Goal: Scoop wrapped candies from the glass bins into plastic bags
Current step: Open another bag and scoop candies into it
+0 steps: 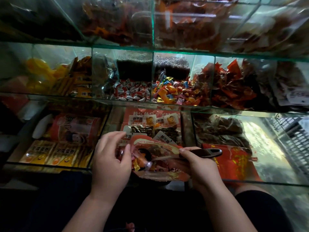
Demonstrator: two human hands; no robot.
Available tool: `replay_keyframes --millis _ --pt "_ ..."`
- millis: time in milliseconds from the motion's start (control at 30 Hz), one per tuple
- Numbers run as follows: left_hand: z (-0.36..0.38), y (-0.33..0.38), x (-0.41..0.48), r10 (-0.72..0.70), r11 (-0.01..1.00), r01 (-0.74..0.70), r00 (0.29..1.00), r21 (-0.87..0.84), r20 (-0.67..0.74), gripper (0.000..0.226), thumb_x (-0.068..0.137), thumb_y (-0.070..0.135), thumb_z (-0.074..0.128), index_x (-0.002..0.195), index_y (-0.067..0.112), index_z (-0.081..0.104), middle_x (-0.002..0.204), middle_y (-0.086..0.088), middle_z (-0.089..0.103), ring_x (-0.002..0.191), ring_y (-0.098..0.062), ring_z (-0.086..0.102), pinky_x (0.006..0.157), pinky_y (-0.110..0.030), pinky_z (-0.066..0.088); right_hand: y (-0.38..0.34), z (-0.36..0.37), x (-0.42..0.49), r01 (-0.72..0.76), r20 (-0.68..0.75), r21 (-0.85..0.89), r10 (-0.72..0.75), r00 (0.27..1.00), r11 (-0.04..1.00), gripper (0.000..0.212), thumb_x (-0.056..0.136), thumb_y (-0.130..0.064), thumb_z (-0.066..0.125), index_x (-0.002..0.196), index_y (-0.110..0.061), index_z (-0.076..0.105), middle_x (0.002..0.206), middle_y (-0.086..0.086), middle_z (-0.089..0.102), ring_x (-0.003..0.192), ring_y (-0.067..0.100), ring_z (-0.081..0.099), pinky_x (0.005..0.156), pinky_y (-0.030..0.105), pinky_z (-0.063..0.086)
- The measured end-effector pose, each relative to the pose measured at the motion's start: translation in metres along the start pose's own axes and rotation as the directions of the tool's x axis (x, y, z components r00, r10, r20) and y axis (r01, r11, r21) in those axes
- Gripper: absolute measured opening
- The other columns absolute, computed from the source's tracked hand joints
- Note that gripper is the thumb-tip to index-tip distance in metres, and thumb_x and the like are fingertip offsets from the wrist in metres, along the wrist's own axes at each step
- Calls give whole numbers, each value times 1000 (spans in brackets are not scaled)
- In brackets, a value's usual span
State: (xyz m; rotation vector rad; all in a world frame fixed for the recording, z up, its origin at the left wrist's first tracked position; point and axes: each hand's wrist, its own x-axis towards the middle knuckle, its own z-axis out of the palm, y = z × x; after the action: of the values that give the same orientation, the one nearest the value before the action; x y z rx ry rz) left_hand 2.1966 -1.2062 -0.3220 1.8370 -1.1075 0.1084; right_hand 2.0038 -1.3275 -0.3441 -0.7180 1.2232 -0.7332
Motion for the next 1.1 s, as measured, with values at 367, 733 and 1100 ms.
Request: replay_keyframes --millis 367,733,1100 --pt "27 35 -12 -131 988 154 869 -8 476 29 94 32 65 123 31 61 115 26 55 112 3 54 97 -20 49 -27 -20 -25 341 -91 -346 -393 915 874 12 84 -30 83 75 -38 79 71 -9 78 68 2 75 62 21 55" --pt "89 9 -12 -360 933 247 653 262 667 73 98 64 38 158 24 21 167 2 12 153 -20 10 121 -40 16 -40 -42 -50 164 -89 84 -157 984 983 15 75 -26 86 78 -14 79 88 22 79 80 37 79 55 32 61" --pt "78 11 -38 -146 986 79 826 146 544 73 94 69 14 156 33 27 164 19 16 139 13 -3 115 -24 4 -55 -44 -74 271 34 126 -277 960 954 20 50 -19 89 66 -12 79 74 17 76 81 40 78 65 37 64"
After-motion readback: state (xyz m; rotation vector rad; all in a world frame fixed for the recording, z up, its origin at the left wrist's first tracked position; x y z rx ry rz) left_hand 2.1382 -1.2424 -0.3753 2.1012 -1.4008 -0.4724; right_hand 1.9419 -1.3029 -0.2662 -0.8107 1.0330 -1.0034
